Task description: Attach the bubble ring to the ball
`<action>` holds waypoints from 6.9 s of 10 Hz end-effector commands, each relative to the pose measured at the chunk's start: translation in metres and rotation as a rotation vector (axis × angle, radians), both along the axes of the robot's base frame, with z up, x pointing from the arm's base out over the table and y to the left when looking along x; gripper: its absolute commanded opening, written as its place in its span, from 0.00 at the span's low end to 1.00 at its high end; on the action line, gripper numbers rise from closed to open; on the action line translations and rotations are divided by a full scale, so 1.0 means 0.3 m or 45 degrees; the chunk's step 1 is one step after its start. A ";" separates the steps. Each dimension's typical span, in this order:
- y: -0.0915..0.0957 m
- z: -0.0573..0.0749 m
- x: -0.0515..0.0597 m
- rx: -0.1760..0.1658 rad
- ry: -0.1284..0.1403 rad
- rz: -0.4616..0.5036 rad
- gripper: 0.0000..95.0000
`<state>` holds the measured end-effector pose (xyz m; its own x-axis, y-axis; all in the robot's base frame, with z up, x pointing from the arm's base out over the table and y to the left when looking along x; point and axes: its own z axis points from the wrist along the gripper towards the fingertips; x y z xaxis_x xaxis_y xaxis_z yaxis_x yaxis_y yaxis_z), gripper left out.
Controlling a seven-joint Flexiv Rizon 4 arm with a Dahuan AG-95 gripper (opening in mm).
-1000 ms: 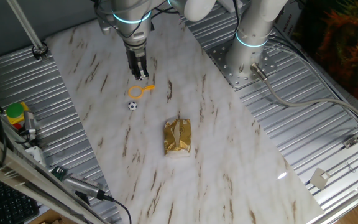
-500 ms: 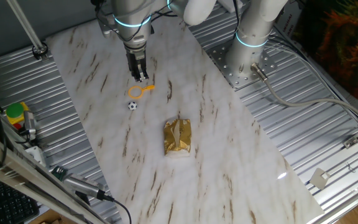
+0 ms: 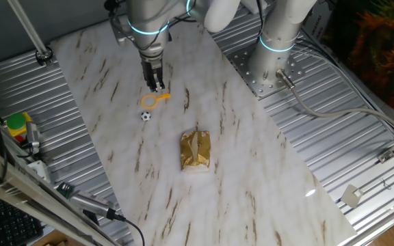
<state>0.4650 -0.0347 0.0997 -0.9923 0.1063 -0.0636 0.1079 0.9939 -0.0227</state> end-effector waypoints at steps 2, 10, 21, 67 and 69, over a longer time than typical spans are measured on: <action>-0.011 -0.019 -0.017 -0.001 -0.003 0.006 0.00; -0.052 -0.060 -0.041 0.001 -0.004 0.010 0.00; -0.077 -0.134 -0.069 0.022 -0.003 -0.056 0.00; -0.087 -0.252 -0.113 0.023 -0.050 -0.029 0.20; -0.087 -0.256 -0.113 0.021 -0.051 -0.028 0.20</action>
<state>0.4311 -0.0607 0.0226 -0.9864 0.1291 -0.1015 0.1297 0.9916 0.0005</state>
